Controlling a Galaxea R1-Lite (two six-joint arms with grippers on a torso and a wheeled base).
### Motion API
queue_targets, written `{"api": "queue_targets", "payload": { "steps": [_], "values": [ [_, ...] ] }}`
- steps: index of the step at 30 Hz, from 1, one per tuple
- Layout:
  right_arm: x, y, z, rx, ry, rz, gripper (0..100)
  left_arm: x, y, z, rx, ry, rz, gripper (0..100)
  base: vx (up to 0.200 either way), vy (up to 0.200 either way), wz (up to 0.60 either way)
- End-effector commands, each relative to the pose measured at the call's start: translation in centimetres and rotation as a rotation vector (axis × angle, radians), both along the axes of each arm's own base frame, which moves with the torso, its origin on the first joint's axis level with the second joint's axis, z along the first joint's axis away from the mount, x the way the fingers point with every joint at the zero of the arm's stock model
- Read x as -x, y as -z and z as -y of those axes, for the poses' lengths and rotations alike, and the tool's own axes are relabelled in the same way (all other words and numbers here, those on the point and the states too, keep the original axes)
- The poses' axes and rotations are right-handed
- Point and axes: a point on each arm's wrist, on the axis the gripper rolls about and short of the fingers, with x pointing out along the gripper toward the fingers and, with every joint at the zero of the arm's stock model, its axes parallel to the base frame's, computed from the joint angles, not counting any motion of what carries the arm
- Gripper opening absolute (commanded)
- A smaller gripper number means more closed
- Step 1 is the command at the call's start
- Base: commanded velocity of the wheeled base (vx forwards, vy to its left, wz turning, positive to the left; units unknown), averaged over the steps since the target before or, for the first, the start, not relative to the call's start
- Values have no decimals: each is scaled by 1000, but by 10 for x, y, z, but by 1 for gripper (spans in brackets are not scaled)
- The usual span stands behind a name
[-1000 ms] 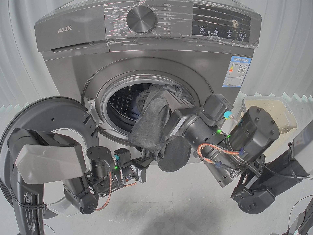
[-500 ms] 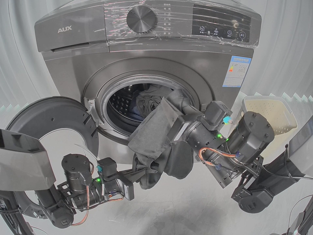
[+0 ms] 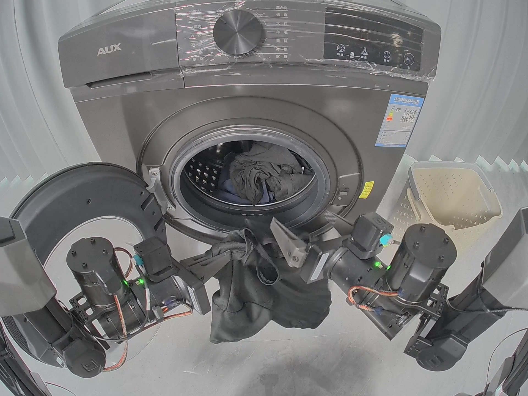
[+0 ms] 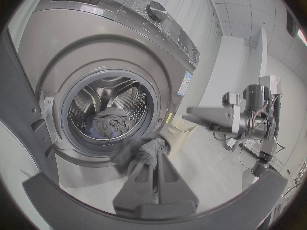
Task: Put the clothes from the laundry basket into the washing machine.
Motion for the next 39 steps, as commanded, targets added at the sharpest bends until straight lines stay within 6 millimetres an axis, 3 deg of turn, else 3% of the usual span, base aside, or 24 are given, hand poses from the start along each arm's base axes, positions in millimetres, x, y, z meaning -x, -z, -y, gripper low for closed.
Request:
{"api": "queue_targets", "payload": {
  "steps": [1,6,12,28,39],
  "values": [
    [11,21,12,86,-9,-69,100,-7,-12,-1,34,-18,50,0,0,0,0],
    [24,39,19,162,-53,-124,100,-8,-15,-1,43,-21,61,0,0,0,0],
    [25,46,19,186,-57,-141,100,-5,-20,-1,51,-15,75,0,0,0,0],
    [8,62,7,207,-48,-155,100,16,-53,-7,115,62,183,0,0,0,0],
    [-10,63,4,190,-16,-134,100,18,-53,-7,113,102,188,0,0,0,0]
  ]
}}
